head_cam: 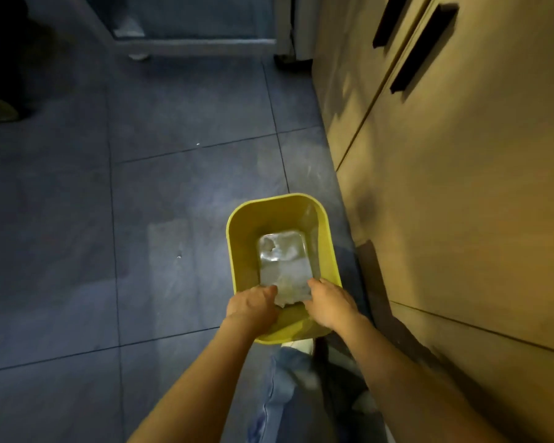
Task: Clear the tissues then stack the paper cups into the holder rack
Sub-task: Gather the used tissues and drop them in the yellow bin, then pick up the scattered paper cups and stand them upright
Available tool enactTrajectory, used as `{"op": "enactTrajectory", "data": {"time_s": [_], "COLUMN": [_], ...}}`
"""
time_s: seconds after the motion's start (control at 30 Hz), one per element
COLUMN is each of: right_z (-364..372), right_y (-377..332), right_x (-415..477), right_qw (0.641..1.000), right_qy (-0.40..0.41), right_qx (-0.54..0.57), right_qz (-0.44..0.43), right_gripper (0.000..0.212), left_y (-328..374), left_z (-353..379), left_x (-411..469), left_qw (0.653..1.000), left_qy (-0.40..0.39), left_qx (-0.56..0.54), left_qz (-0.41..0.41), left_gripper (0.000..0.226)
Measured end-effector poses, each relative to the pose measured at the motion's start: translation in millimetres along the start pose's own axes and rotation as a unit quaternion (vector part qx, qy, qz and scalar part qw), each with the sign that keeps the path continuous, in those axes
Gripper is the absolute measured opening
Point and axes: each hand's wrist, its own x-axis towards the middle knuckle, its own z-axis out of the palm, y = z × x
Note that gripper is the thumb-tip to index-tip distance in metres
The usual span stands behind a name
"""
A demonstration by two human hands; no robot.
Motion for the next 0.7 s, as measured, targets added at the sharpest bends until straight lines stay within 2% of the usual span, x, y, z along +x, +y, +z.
{"op": "enactTrajectory", "data": {"time_s": [0.13,0.23,0.3,0.47,0.7], "right_z": [-73.2,-144.9,-192.6,-300.2,-407.0], "right_y": [-22.5,-45.7,-62.3,-102.3,-135.8], "right_x": [-36.7,-74.0,-103.5,-184.8,-303.0], "right_qw": [0.998,0.988,0.978,0.954,0.902], "right_qy": [0.053,0.133,0.185,0.283,0.423], "right_qx": [0.044,0.068,0.08,0.058,0.038], "right_qz": [-0.013,-0.038,-0.048,-0.073,-0.085], "right_gripper": [0.04,0.037,0.037,0.044,0.039], "left_y": [6.4,20.9,33.4,70.9,125.3], "left_z": [-77.6,-150.5,-197.5,-301.4,-406.3], "left_x": [-41.2,-82.7,-114.2,-201.4,-309.7], "left_qw": [0.997,0.989,0.98,0.94,0.885], "left_qy": [0.069,0.12,0.162,0.277,0.364], "left_qx": [-0.037,-0.053,-0.061,-0.085,-0.077], "left_qz": [0.028,0.062,0.094,0.178,0.279], "left_gripper": [0.039,0.051,0.049,0.044,0.043]}}
